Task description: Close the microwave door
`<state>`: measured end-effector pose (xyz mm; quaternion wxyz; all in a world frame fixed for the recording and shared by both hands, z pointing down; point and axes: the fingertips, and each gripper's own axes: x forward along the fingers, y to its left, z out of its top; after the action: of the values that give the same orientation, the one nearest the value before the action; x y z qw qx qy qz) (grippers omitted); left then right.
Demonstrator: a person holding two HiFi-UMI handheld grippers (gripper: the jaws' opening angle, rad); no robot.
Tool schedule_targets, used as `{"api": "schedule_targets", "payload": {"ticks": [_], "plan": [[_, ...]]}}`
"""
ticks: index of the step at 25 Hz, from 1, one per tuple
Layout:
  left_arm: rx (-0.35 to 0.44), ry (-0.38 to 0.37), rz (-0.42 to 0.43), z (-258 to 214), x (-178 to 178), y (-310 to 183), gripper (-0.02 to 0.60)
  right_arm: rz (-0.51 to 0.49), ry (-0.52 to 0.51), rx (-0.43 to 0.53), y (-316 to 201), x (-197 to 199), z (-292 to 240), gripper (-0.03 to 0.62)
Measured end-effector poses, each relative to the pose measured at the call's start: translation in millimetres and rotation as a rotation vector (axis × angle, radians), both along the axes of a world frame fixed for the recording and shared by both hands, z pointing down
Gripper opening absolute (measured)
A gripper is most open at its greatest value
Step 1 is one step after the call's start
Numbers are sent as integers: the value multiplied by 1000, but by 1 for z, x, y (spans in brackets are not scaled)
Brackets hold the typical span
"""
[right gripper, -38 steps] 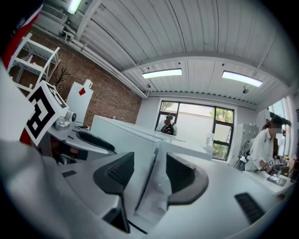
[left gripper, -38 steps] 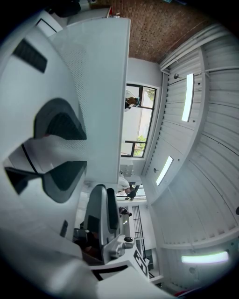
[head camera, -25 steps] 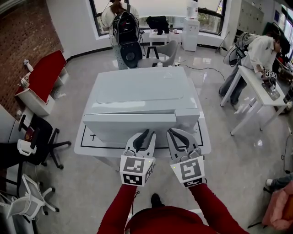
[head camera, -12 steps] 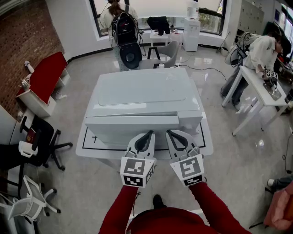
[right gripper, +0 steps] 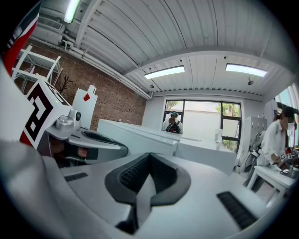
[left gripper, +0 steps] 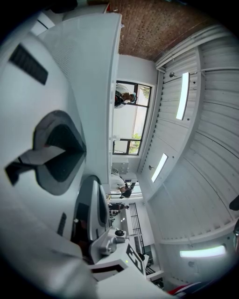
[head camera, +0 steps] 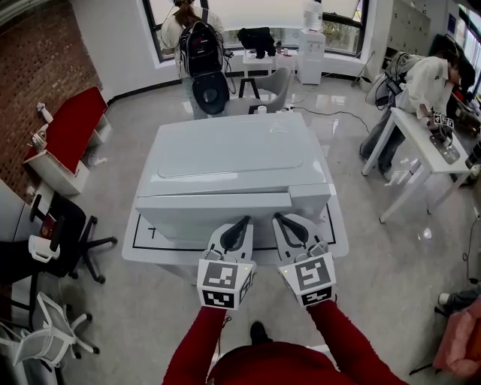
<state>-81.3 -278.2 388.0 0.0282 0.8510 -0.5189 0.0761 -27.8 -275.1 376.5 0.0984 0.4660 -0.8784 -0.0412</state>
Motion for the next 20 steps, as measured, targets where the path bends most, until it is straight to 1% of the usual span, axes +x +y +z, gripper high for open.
{"api": "schedule_targets", "payload": {"ticks": [10,16,20], "plan": [[-4,-8,-24,-2,0,-5,9,31,-8,-10,-6,0,-2,12],[-19,15,-54,-2,0,-14,9,57,-28,-33,-17,1,-2,12],[-20,19,-50,-2,1,-14,9,65,-28,-31,-19,4,-1,12]]}}
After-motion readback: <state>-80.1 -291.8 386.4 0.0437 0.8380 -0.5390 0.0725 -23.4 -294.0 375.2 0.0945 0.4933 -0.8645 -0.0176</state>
